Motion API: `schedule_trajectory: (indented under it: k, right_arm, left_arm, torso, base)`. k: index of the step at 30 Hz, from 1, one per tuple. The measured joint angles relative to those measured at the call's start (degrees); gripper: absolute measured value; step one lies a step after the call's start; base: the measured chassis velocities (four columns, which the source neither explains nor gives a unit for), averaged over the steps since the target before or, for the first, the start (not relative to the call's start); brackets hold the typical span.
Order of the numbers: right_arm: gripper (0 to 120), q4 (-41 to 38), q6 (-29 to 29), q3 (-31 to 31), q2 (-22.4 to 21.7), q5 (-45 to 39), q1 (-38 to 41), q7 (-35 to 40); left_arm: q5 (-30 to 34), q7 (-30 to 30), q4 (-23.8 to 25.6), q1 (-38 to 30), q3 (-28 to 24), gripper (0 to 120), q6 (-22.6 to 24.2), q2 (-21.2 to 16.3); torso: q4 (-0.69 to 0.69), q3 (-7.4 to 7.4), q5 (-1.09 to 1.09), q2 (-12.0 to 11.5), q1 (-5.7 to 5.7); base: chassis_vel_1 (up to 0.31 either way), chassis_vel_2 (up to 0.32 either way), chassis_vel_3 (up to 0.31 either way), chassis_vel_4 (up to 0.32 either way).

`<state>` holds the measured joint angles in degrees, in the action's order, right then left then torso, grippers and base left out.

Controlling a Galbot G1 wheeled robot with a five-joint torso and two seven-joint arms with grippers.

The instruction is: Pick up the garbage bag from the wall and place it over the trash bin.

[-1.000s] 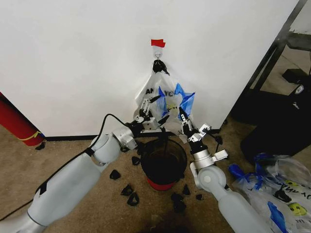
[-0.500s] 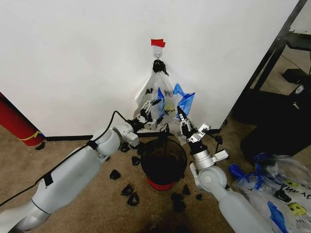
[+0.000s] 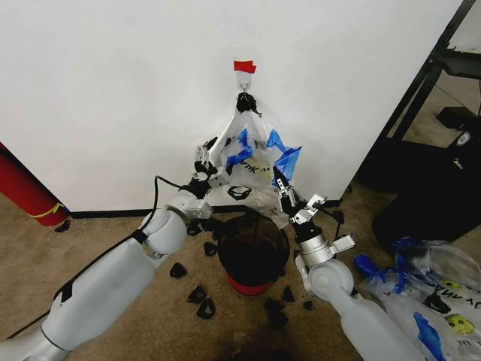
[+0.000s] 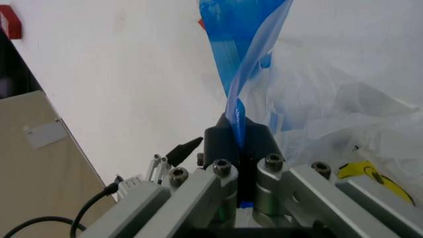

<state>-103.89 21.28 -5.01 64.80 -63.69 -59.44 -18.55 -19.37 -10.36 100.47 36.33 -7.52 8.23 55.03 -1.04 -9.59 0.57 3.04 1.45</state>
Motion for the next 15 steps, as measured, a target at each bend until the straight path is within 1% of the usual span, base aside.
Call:
schedule_trajectory:
  k: [1,2,3,4,6,7,8,9,10,11,13,14,15]
  right_arm:
    - [0,-0.25,0.03,-0.01,-0.02,0.24,-0.18,-0.01]
    - [0,-0.25,0.03,-0.01,-0.02,0.24,-0.18,-0.01]
    - [0,-0.38,0.04,-0.02,-0.05,0.42,-0.28,-0.02]
    - [0,-0.54,0.04,-0.04,-0.15,0.6,-0.39,-0.03]
    - [0,-0.83,0.05,-0.18,-0.38,0.86,-0.53,-0.09]
    - [0,-0.83,0.05,-0.18,-0.38,0.86,-0.53,-0.09]
    - [0,-1.03,0.05,-0.29,-0.55,0.97,-0.65,-0.15]
    - [0,-1.13,0.05,-0.34,-0.6,1.0,-0.69,-0.16]
    - [0,-1.37,0.05,-0.44,-0.75,1.03,-0.81,-0.18]
    - [0,-1.6,0.04,-0.5,-0.82,1.04,-0.92,-0.19]
    - [0,-1.91,0.03,-0.63,-0.88,1.05,-1.13,-0.33]
    - [0,-1.91,0.03,-0.63,-0.88,1.05,-1.13,-0.33]
    - [0,-2.1,0.03,-0.69,-0.88,1.05,-1.28,-0.42]
  left_arm:
    - [0.43,-0.86,-0.11,0.05,-0.05,94,0.08,0.25]
    - [0.43,-0.86,-0.11,0.05,-0.05,94,0.08,0.25]
    - [0.6,-1.11,-0.18,0.07,-0.07,90,0.1,0.34]
    - [0.61,-0.69,-0.2,0.07,-0.07,84,-0.1,0.24]
    - [0.01,1.65,-0.2,-0.12,-0.2,77,-1.8,-0.59]
    - [0.01,1.65,-0.2,-0.12,-0.2,77,-1.8,-0.59]
    - [-1.11,3.58,-0.2,-0.44,-0.31,72,-3.51,-1.36]
    - [-1.74,4.51,-0.2,-0.6,-0.36,70,-4.4,-1.73]
    - [-4.2,6.93,-0.2,-1.11,-0.46,70,-6.58,-2.73]
    - [-6.51,8.64,-0.2,-1.44,-0.46,73,-7.92,-3.42]
    - [-9.3,10.77,-0.3,-1.95,-0.5,81,-9.13,-4.24]
    - [-9.3,10.77,-0.3,-1.95,-0.5,81,-9.13,-4.24]
    - [-10.15,11.66,-0.47,-2.17,-0.65,86,-9.21,-4.56]
  torso:
    - [0.0,0.0,0.0,0.0,0.0]
    - [0.0,0.0,0.0,0.0,0.0]
    - [0.0,0.0,0.0,0.0,0.0]
    - [-0.01,0.0,0.0,0.0,0.0]
    - [0.0,0.0,0.0,0.0,0.0]
    - [0.0,0.0,0.0,0.0,0.0]
    - [0.0,0.0,0.0,0.0,0.0]
    - [0.0,0.0,0.0,0.0,0.0]
    - [0.0,0.0,0.0,0.0,0.0]
    - [0.0,0.0,0.0,0.0,0.0]
    - [0.0,0.0,0.0,0.0,0.0]
    - [0.0,0.0,0.0,0.0,0.0]
    - [0.0,0.0,0.0,0.0,0.0]
  base:
    - [0.0,0.0,0.0,0.0]
    - [0.0,0.0,0.0,0.0]
    - [0.0,0.0,0.0,0.0]
    - [0.0,0.0,0.0,0.0]
    - [0.0,0.0,0.0,0.0]
    - [0.0,0.0,0.0,0.0]
    - [0.0,0.0,0.0,0.0]
    - [0.0,0.0,0.0,0.0]
    - [0.0,0.0,0.0,0.0]
    - [0.0,0.0,0.0,0.0]
    - [0.0,0.0,0.0,0.0]
    - [0.0,0.0,0.0,0.0]
    - [0.0,0.0,0.0,0.0]
